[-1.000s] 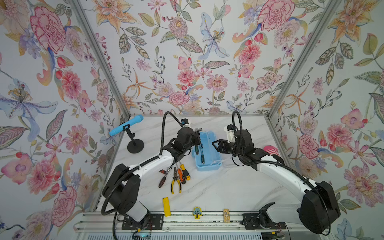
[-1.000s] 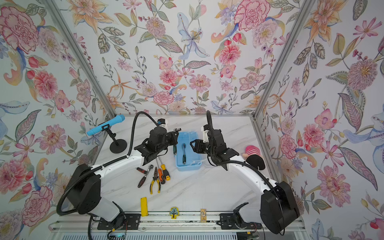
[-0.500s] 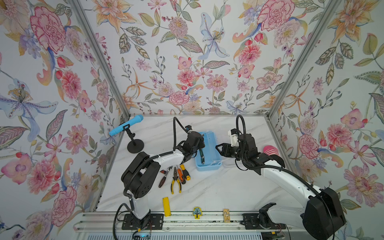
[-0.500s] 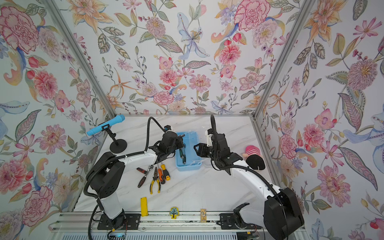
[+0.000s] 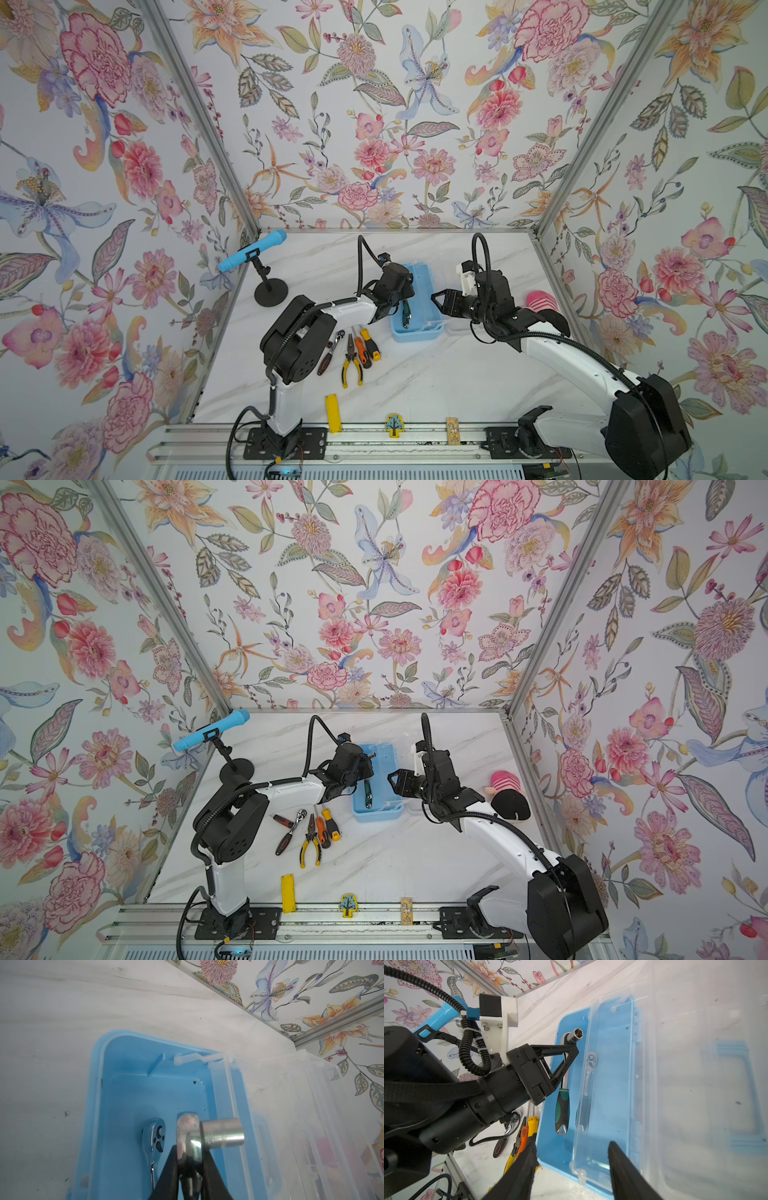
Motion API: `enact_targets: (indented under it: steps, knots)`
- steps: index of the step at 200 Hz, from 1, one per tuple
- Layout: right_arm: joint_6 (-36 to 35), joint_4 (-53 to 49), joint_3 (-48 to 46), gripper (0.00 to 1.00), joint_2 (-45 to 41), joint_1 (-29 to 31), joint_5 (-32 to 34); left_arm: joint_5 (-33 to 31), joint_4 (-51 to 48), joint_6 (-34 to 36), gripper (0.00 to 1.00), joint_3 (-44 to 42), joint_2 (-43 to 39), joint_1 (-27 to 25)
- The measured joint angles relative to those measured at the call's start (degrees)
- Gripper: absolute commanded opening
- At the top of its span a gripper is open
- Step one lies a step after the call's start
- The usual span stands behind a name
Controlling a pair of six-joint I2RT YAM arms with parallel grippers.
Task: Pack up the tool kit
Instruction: 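Carry the second ratchet into the blue box with the left gripper, then release the ratchet in the box and return the left gripper to the tools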
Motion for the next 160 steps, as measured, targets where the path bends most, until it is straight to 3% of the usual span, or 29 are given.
enact_targets:
  steps: [112,160]
  knots:
    - [0.0,-0.1,0.2,0.59,0.3,0.5,-0.3,0.7,0.1,1.1,0.32,0.0,0.2,0.1]
    - [-0.3,-1.9,2.4,0.59,0.3,1.7,-0.2,-0.2,-1.3,4.6,0.38,0.0,-2.9,0.2]
